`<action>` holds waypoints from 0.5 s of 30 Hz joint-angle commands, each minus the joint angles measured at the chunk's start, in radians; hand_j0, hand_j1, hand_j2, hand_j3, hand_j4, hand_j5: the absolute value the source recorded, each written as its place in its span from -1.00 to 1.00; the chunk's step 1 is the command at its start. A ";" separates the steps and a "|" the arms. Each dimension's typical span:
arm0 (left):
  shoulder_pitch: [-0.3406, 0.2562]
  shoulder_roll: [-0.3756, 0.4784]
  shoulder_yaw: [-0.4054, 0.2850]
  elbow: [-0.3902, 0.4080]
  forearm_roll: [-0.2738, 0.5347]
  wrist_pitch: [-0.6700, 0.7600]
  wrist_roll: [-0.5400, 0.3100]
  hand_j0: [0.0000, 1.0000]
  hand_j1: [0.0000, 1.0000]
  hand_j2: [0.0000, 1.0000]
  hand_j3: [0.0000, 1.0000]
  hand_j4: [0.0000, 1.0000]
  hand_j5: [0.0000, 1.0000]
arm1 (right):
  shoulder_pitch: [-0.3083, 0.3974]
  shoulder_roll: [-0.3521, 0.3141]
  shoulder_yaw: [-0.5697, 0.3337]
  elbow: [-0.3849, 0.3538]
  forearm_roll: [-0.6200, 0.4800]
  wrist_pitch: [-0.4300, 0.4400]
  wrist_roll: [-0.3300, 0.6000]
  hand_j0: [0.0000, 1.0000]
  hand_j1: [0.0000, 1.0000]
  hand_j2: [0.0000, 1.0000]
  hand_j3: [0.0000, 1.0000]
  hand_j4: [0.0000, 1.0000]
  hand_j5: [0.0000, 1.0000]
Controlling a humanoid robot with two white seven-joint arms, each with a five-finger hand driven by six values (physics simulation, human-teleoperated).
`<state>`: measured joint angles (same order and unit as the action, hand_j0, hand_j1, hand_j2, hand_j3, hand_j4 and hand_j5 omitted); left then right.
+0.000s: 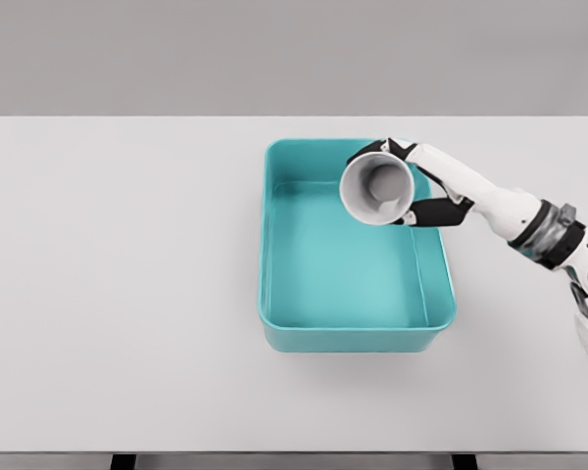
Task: Put the paper cup into the basket with your right arm
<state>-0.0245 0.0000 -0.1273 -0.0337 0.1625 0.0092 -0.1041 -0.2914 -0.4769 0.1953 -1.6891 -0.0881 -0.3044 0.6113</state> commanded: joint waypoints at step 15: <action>0.000 0.000 0.000 0.000 0.000 0.000 0.000 1.00 1.00 1.00 1.00 1.00 1.00 | -0.029 -0.023 0.107 0.028 0.108 0.024 0.000 0.27 0.27 0.27 0.27 0.27 0.27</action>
<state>-0.0245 0.0000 -0.1273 -0.0338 0.1625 0.0092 -0.1041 -0.3206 -0.4990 0.2957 -1.6653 0.0168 -0.2847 0.6114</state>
